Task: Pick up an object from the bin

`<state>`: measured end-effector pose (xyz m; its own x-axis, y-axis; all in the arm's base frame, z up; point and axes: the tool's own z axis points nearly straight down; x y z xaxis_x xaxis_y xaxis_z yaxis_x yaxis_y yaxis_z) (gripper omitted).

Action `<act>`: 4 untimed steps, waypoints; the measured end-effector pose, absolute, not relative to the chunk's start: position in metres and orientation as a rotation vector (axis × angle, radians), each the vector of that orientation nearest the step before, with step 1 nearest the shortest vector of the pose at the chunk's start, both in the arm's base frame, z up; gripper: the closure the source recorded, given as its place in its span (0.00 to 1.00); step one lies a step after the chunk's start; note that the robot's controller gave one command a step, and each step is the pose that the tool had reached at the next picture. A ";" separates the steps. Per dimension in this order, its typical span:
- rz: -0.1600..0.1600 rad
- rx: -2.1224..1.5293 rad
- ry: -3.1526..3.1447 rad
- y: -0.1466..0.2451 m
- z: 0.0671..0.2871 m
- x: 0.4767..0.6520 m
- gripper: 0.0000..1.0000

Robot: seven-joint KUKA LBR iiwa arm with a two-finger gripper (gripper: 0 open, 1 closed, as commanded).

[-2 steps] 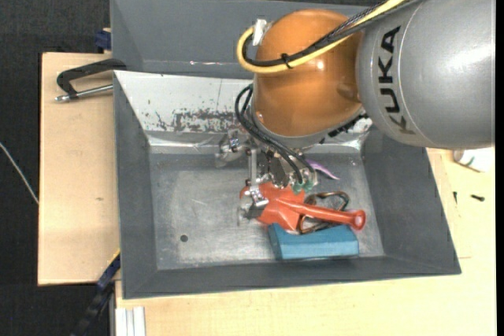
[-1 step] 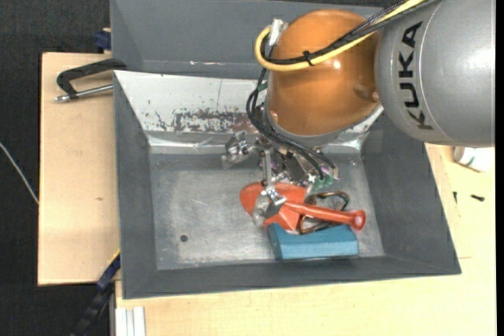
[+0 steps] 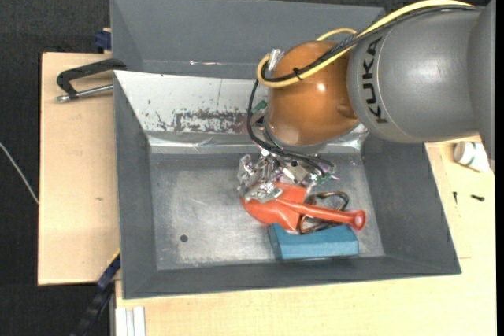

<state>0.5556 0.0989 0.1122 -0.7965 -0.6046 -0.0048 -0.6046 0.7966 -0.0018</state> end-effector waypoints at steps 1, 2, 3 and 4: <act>0.008 -1.226 2.886 0.087 0.075 0.575 1.00; 0.002 -1.228 2.885 0.089 0.081 0.569 1.00; 0.005 -1.381 2.821 0.065 0.116 0.555 1.00; 0.003 -1.282 2.864 0.056 0.161 0.538 1.00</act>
Offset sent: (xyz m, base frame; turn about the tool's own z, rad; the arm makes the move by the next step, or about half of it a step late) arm -0.0249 -0.0171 0.1561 -0.1152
